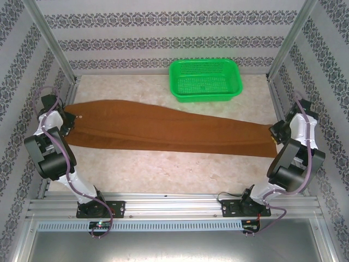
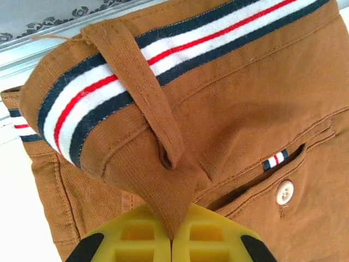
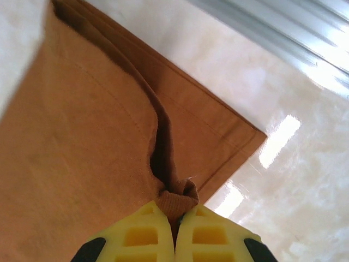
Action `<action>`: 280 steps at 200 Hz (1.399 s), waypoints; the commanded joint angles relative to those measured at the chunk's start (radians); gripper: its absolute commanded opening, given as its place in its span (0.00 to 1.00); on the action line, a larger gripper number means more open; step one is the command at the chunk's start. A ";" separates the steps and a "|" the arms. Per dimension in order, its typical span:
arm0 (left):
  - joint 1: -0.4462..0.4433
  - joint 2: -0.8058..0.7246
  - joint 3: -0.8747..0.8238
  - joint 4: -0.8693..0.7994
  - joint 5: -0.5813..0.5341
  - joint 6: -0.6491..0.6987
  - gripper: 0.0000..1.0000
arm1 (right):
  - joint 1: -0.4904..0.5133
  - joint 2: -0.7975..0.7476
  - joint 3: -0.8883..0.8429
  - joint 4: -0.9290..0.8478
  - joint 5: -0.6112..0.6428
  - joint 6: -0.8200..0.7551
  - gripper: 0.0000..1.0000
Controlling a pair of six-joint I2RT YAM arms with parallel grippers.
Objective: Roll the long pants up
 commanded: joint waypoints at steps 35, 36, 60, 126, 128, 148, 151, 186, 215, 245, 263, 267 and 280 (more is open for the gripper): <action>0.013 -0.009 -0.009 0.077 -0.083 -0.024 0.28 | 0.020 -0.099 -0.193 0.034 0.095 0.011 0.19; 0.013 -0.011 -0.010 0.077 -0.085 -0.026 0.30 | 0.019 -0.101 -0.195 0.033 0.098 0.012 0.22; 0.014 -0.082 -0.036 0.086 -0.079 -0.044 0.48 | -0.041 -0.174 -0.216 0.033 0.138 0.027 0.50; 0.014 -0.321 0.038 -0.136 -0.039 -0.020 0.51 | 0.093 -0.154 -0.030 0.042 0.120 0.047 0.59; 0.014 -0.328 0.036 -0.143 -0.043 -0.017 0.51 | 0.112 -0.150 -0.031 0.046 0.121 0.047 0.58; 0.010 -0.427 -0.035 -0.119 -0.006 -0.003 0.44 | 0.293 -0.089 -0.010 0.050 0.143 0.047 0.56; 0.006 -0.436 -0.056 -0.096 0.023 -0.003 0.43 | 0.320 -0.079 -0.009 0.052 0.145 0.047 0.55; -0.158 -0.369 -0.162 0.011 0.097 -0.012 0.00 | 0.537 0.010 -0.071 0.132 0.039 0.098 0.00; -0.179 -0.340 -0.127 -0.015 0.007 0.015 0.00 | 0.641 0.084 -0.123 0.171 -0.011 0.124 0.00; -0.171 -0.328 -0.049 -0.076 -0.067 0.062 0.00 | 0.657 0.184 -0.118 0.151 0.010 0.119 0.00; -0.163 -0.328 -0.033 -0.093 -0.084 0.070 0.02 | 0.639 0.217 -0.113 0.126 0.045 0.118 0.00; -0.160 -0.330 -0.033 -0.094 -0.081 0.072 0.05 | 0.632 0.222 -0.108 0.117 0.050 0.116 0.00; -0.156 -0.337 -0.050 -0.096 -0.077 0.074 0.28 | 0.600 0.233 -0.095 0.088 0.069 0.113 0.00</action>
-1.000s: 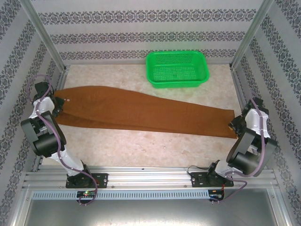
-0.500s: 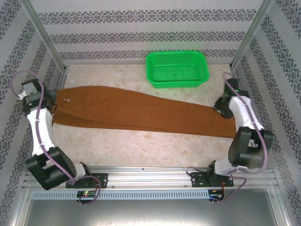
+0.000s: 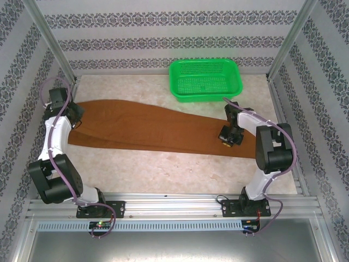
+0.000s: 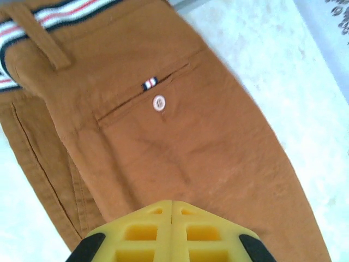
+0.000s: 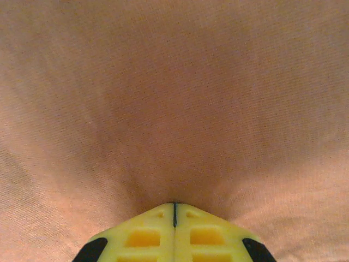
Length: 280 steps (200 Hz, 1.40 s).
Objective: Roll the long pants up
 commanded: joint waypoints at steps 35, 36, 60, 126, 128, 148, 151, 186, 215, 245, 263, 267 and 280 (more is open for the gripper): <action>0.017 -0.068 -0.118 0.018 -0.010 -0.004 0.68 | -0.162 0.063 0.062 -0.132 0.060 -0.024 0.00; 0.017 -0.068 -0.121 0.019 -0.007 -0.006 0.69 | -0.164 0.064 0.065 -0.134 0.063 -0.025 0.00; 0.017 -0.080 -0.200 0.061 0.033 -0.042 0.73 | -0.213 0.089 0.127 -0.173 0.149 -0.055 0.00; 0.024 -0.082 -0.252 0.099 -0.085 0.001 0.87 | -0.274 0.123 0.156 -0.132 0.174 -0.074 0.00; 0.025 -0.078 -0.249 0.099 -0.088 0.001 0.87 | -0.274 0.123 0.156 -0.132 0.175 -0.072 0.00; 0.044 -0.029 -0.214 0.120 -0.095 0.001 0.89 | -0.260 0.119 0.152 -0.124 0.165 -0.069 0.00; 0.047 -0.017 -0.209 0.125 -0.092 0.001 0.89 | -0.258 0.118 0.150 -0.122 0.161 -0.069 0.00; 0.068 0.154 -0.139 0.152 -0.073 -0.010 0.86 | -0.253 0.118 0.160 -0.122 0.143 -0.059 0.00; 0.091 0.288 -0.075 0.172 -0.017 -0.016 0.60 | -0.252 0.112 0.160 -0.116 0.135 -0.061 0.00; 0.095 0.219 -0.127 0.169 -0.005 -0.066 0.00 | -0.248 0.090 0.147 -0.114 0.125 -0.055 0.00; 0.095 0.148 -0.176 0.110 -0.060 -0.067 0.00 | -0.242 0.090 0.149 -0.110 0.117 -0.057 0.00; 0.097 0.140 -0.180 0.090 -0.077 -0.064 0.00 | -0.241 0.094 0.152 -0.110 0.118 -0.058 0.00; 0.101 0.129 -0.203 0.042 -0.119 -0.059 0.00 | -0.240 0.109 0.160 -0.111 0.114 -0.064 0.00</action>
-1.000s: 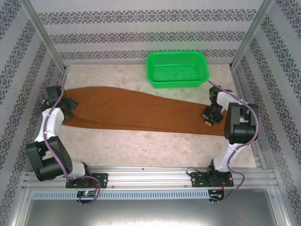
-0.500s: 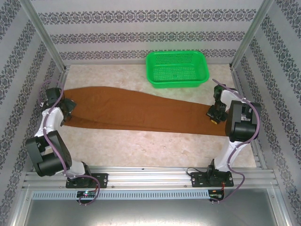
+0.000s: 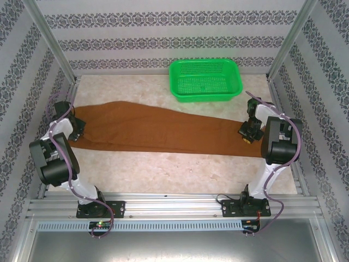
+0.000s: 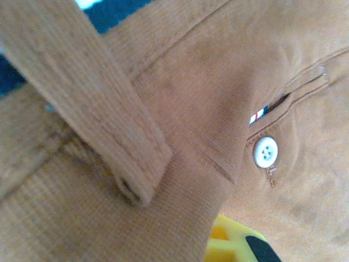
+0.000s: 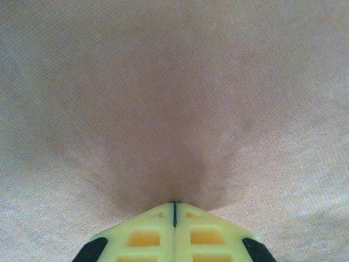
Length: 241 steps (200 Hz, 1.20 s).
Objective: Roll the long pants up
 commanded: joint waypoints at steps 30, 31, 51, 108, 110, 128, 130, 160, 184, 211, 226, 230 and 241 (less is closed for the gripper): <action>0.057 -0.073 -0.114 -0.132 -0.140 -0.020 0.00 | 0.013 0.030 0.013 0.000 -0.026 -0.013 0.00; 0.059 -0.074 -0.116 -0.133 -0.140 -0.021 0.00 | 0.013 0.030 0.012 0.000 -0.025 -0.013 0.00; 0.105 -0.088 -0.174 -0.135 -0.112 -0.040 0.00 | 0.013 0.030 0.004 0.007 -0.030 -0.023 0.00; 0.166 -0.185 -0.274 -0.160 -0.045 -0.060 0.39 | 0.003 0.023 -0.005 0.016 -0.052 -0.037 0.00; 0.166 -0.193 -0.274 -0.165 -0.043 -0.062 0.47 | 0.001 0.023 -0.005 0.018 -0.054 -0.036 0.00; 0.165 -0.304 -0.277 -0.186 0.026 -0.051 0.73 | -0.001 0.022 -0.005 0.025 -0.080 -0.033 0.00; 0.164 -0.321 -0.277 -0.184 0.038 -0.048 0.73 | -0.001 0.020 -0.005 0.024 -0.082 -0.033 0.00; 0.110 -0.588 -0.216 -0.262 0.104 -0.051 0.69 | 0.003 -0.013 -0.011 0.041 -0.123 -0.024 0.00; 0.036 -0.580 -0.140 -0.260 0.118 -0.055 0.43 | 0.036 -0.049 -0.019 0.056 -0.136 -0.024 0.00; 0.033 -0.424 -0.117 -0.235 -0.013 -0.055 0.00 | 0.090 -0.054 -0.016 0.068 -0.169 -0.024 0.00; 0.048 -0.310 -0.073 -0.297 -0.090 -0.047 0.00 | 0.124 -0.069 -0.014 0.075 -0.194 -0.020 0.00; 0.055 -0.293 -0.071 -0.303 -0.098 -0.045 0.00 | 0.131 -0.076 -0.014 0.076 -0.200 -0.018 0.00; 0.081 -0.275 -0.087 -0.305 -0.103 -0.044 0.00 | 0.152 -0.098 -0.015 0.076 -0.222 -0.012 0.00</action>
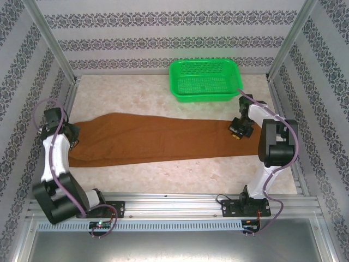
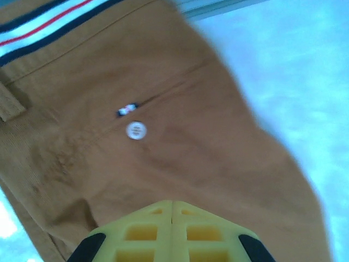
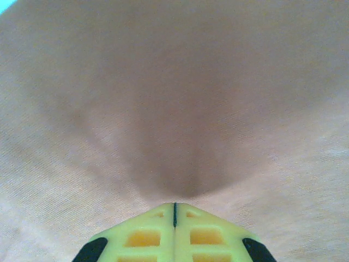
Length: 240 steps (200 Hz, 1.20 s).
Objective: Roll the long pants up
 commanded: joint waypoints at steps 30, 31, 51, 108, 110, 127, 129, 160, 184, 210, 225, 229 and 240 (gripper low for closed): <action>0.064 0.052 -0.056 -0.091 -0.130 -0.004 0.00 | 0.079 -0.120 -0.017 -0.005 -0.140 0.024 0.00; 0.064 0.054 -0.057 -0.091 -0.132 -0.006 0.00 | 0.080 -0.121 -0.017 -0.008 -0.142 0.024 0.00; 0.072 0.072 -0.084 -0.118 -0.195 -0.026 0.00 | 0.096 -0.154 -0.024 -0.030 -0.160 0.024 0.00; 0.145 0.157 -0.184 -0.062 -0.150 -0.100 0.00 | 0.101 -0.165 -0.072 -0.031 -0.184 0.007 0.00; 0.146 0.162 -0.187 -0.058 -0.144 -0.100 0.00 | 0.102 -0.162 -0.075 -0.030 -0.185 0.009 0.00; 0.150 0.189 -0.196 -0.022 -0.101 -0.111 0.00 | 0.104 -0.139 -0.083 -0.024 -0.200 0.012 0.00; 0.150 0.190 -0.195 -0.018 -0.099 -0.113 0.00 | 0.105 -0.137 -0.083 -0.023 -0.202 0.012 0.00; 0.158 0.230 -0.171 -0.004 -0.114 -0.121 0.00 | 0.105 -0.088 -0.086 -0.023 -0.170 0.018 0.00; 0.164 0.255 -0.143 0.024 -0.079 -0.125 0.00 | 0.092 -0.039 -0.072 -0.034 -0.138 0.020 0.00; 0.164 0.295 -0.096 0.040 -0.050 -0.135 0.00 | 0.064 0.035 -0.036 -0.074 -0.086 0.024 0.00; 0.164 0.317 -0.074 0.056 -0.023 -0.148 0.00 | 0.035 0.077 -0.014 -0.092 -0.070 0.031 0.00; 0.162 0.323 -0.067 0.060 -0.012 -0.151 0.00 | 0.026 0.090 -0.008 -0.095 -0.069 0.032 0.00; 0.159 0.338 -0.053 0.070 0.016 -0.158 0.00 | 0.006 0.124 0.020 -0.114 -0.060 0.029 0.00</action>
